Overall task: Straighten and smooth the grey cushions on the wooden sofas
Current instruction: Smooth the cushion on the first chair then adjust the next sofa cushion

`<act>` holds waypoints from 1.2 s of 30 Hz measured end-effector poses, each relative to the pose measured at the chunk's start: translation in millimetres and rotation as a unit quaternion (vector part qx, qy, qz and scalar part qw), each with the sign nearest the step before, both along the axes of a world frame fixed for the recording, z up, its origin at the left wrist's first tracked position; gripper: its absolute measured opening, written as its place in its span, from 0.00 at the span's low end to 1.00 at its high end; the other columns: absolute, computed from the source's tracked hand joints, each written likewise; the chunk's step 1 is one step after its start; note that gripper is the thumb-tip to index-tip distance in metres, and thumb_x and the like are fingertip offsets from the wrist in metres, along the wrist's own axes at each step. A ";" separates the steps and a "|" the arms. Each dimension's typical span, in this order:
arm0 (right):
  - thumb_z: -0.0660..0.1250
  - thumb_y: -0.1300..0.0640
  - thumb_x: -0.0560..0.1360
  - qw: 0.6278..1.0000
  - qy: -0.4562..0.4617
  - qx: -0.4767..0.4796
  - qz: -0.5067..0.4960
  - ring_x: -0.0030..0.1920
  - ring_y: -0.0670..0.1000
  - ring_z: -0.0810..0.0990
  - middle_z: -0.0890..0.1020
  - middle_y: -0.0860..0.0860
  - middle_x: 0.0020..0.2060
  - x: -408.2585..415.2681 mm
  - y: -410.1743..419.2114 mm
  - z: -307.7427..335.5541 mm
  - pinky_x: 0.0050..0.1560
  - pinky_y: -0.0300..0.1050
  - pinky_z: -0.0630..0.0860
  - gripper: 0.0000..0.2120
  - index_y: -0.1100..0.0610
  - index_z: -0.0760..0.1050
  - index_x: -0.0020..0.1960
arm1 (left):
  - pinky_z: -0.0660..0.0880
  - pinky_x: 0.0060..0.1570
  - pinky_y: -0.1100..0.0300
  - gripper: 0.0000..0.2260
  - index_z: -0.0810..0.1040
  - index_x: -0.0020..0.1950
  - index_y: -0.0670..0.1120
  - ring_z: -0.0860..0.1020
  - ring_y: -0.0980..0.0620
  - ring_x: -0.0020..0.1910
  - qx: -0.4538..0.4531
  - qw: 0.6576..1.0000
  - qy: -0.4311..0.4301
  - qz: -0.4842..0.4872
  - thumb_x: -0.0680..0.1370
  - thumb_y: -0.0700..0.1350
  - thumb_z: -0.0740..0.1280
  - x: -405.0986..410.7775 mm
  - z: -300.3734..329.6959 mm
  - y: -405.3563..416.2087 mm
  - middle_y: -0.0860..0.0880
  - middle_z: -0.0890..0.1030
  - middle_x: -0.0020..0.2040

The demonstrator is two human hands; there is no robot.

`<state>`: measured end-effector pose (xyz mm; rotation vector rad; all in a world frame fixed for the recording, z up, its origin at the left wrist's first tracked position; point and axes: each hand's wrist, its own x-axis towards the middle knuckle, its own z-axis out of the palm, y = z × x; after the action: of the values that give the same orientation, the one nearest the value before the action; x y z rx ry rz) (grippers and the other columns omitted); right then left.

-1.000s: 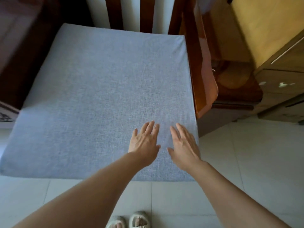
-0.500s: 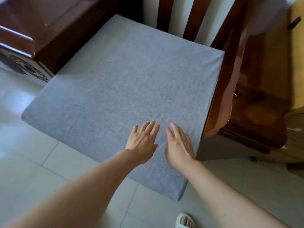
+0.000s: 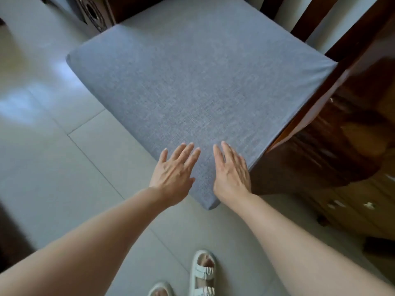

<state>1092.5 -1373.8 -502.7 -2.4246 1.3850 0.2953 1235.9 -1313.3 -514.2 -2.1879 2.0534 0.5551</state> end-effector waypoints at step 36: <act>0.47 0.41 0.78 0.822 -0.339 -0.408 0.205 0.73 0.65 0.57 0.63 0.66 0.71 -78.2 29.1 -198.3 0.70 0.65 0.58 0.29 0.57 0.56 0.72 | 0.60 0.68 0.35 0.58 0.47 0.75 0.46 0.52 0.37 0.74 -0.494 0.867 -0.058 0.044 0.57 0.60 0.78 -80.5 -215.8 54.9 0.39 0.52 0.75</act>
<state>1014.3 -1344.8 -701.0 -2.9663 0.6936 -1.2069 1155.4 -1258.3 -730.0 -2.6466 2.4755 -0.8287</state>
